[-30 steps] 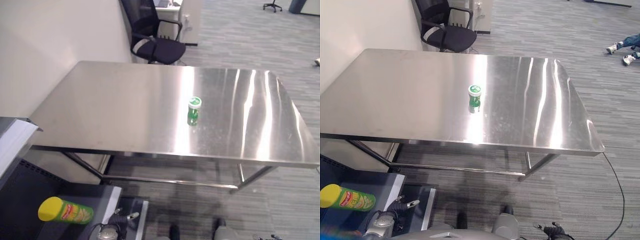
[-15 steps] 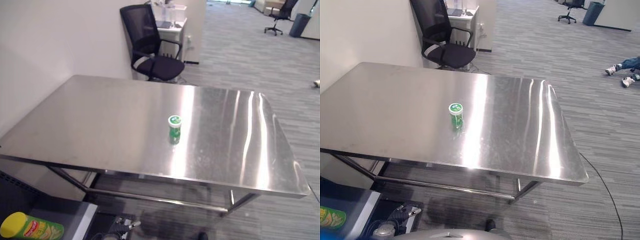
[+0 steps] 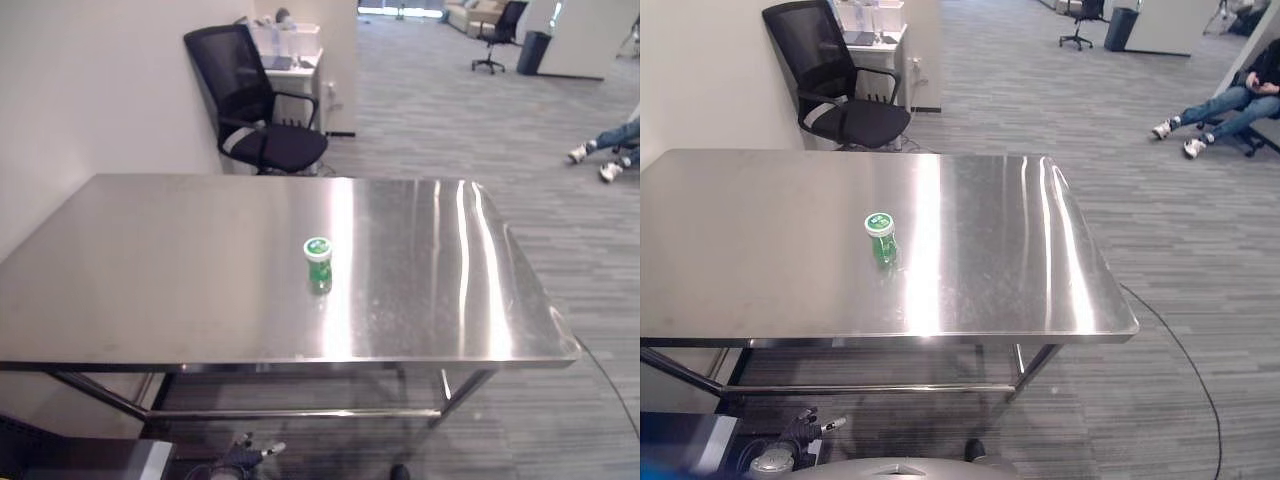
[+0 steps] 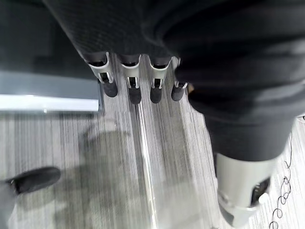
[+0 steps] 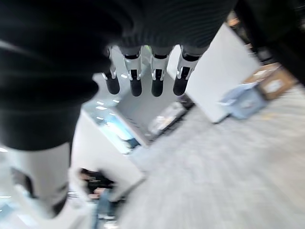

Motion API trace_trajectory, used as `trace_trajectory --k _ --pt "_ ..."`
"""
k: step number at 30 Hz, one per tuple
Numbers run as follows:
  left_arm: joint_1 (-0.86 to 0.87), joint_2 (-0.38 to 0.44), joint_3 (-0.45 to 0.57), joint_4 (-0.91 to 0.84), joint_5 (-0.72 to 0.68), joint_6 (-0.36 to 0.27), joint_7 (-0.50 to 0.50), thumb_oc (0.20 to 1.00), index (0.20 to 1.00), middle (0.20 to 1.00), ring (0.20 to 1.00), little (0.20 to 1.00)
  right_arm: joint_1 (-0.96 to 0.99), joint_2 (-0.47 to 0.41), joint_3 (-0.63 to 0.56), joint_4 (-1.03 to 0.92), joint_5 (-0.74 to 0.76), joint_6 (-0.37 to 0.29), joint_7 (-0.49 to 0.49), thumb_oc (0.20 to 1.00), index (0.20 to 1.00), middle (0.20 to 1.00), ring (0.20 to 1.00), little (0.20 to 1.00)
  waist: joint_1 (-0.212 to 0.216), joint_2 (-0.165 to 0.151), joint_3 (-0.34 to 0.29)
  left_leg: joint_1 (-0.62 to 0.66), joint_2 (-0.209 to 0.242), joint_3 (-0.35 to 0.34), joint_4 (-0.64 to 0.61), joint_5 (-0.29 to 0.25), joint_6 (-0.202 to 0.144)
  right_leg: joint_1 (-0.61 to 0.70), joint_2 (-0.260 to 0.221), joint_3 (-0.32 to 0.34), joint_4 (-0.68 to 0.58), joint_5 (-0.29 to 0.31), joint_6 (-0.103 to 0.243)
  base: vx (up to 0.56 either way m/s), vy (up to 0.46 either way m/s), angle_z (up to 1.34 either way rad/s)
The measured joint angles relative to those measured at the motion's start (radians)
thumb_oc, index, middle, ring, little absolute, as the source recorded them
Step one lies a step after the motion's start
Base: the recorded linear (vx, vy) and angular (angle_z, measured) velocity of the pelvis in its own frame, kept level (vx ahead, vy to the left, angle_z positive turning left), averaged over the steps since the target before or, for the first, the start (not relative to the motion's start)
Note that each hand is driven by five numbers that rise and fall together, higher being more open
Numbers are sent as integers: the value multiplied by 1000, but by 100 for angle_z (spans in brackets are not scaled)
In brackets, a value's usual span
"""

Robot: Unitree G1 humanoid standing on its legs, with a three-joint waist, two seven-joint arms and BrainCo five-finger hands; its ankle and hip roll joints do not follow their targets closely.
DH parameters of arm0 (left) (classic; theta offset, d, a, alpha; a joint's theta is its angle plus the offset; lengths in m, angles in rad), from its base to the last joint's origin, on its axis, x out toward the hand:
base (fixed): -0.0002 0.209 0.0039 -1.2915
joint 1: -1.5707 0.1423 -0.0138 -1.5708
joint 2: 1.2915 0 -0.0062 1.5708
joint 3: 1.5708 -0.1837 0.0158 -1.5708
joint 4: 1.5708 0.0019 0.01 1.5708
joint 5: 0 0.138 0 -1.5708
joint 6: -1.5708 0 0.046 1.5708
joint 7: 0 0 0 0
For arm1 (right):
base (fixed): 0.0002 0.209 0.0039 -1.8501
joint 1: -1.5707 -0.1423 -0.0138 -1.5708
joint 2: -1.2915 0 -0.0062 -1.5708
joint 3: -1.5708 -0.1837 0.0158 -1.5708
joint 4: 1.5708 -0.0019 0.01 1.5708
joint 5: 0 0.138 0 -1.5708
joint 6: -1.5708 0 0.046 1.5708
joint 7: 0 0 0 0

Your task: Put the goods on the table back onto the shelves and tidy them up.

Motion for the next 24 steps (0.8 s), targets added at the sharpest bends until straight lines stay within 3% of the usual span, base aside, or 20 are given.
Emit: trace_trajectory --k 3,4,6,8,9,10,11,12,13,14,16,24 --pt "0 0 -18 9 1 1 -6 1000 1000 1000 1000 1000 -34 -49 57 -61 -38 -28 23 1000 1000 1000 1000 1000 32 -1 -5 -4 -3 -8 0 9 3 1 -5 -6 0 0 2 -14 -5 6" --pt "24 1 -24 -16 0 1 -10 1000 1000 1000 1000 1000 -102 -69 122 -134 -39 3 44 1000 1000 1000 1000 1000 39 1 -4 -4 -6 -9 1 11 3 0 -7 -14 3 1 2 0 0 0" --pt "30 -4 -28 -14 0 0 -24 1000 1000 1000 1000 1000 -141 -135 227 -252 -72 -24 91 1000 1000 1000 1000 1000 42 12 -2 -8 -10 -22 0 13 5 6 -15 -27 0 2 4 -19 -14 18" --pt "26 -4 -25 -31 0 -2 -28 1000 1000 1000 1000 1000 -243 -202 353 -355 -86 -54 150 1000 1000 1000 1000 1000 71 17 -1 -8 -10 -32 1 17 5 11 -17 -38 -1 2 3 -28 -21 27" --pt "19 -1 -29 -31 -1 -2 -31 1000 1000 1000 1000 1000 -351 -227 444 -349 -109 -94 183 1000 1000 1000 1000 1000 110 14 1 -12 -11 -43 1 21 3 13 -18 -47 0 2 3 -33 -27 34" --pt "21 5 -39 -47 -2 -2 -35 1000 1000 1000 1000 1000 -504 -241 598 -299 -115 -102 222 1000 1000 1000 1000 1000 141 13 8 -17 -11 -61 1 28 0 17 -21 -65 -1 1 4 -28 -34 41" --pt "24 6 -38 -48 -2 -2 -37 1000 1000 1000 1000 1000 -552 -242 667 -288 -116 -105 244 1000 1000 1000 1000 1000 168 4 15 -21 -11 -72 1 31 -1 17 -22 -75 0 1 4 -16 -27 46" --pt "26 8 -38 -49 -3 -2 -39 1000 1000 1000 1000 1000 -563 -242 692 -293 -117 -111 264 1000 1000 1000 1000 1000 182 6 20 -23 -11 -85 4 33 -1 24 -24 -91 0 0 5 -12 -29 30" --pt "38 12 -38 -49 -8 0 -41 1000 1000 1000 1000 1000 -677 -244 829 -259 -118 -108 293 1000 1000 1000 1000 1000 189 1 42 -19 -13 -87 6 34 -2 31 -26 -98 0 -2 9 -12 -25 29" --pt "32 12 -38 -49 -8 -1 -43 1000 1000 1000 1000 1000 -715 -240 882 -259 -118 -113 313 1000 1000 1000 1000 1000 196 -2 53 -24 -14 -98 6 36 -1 32 -28 -104 0 -3 9 -8 -19 29" --pt "19 12 -38 -51 -10 -4 -43 1000 1000 1000 1000 1000 -768 -232 949 -229 -118 -124 340 1000 1000 1000 1000 1000 223 -2 69 -35 -21 -123 6 40 1 35 -35 -129 2 -6 13 -1 -21 36" --pt "29 15 -36 -50 -18 -7 -42 1000 1000 1000 1000 1000 -792 -106 1036 -106 -117 -116 395 1000 1000 1000 1000 1000 241 2 97 -38 -38 -172 6 46 1 63 -53 -193 4 -19 26 1 -13 22"
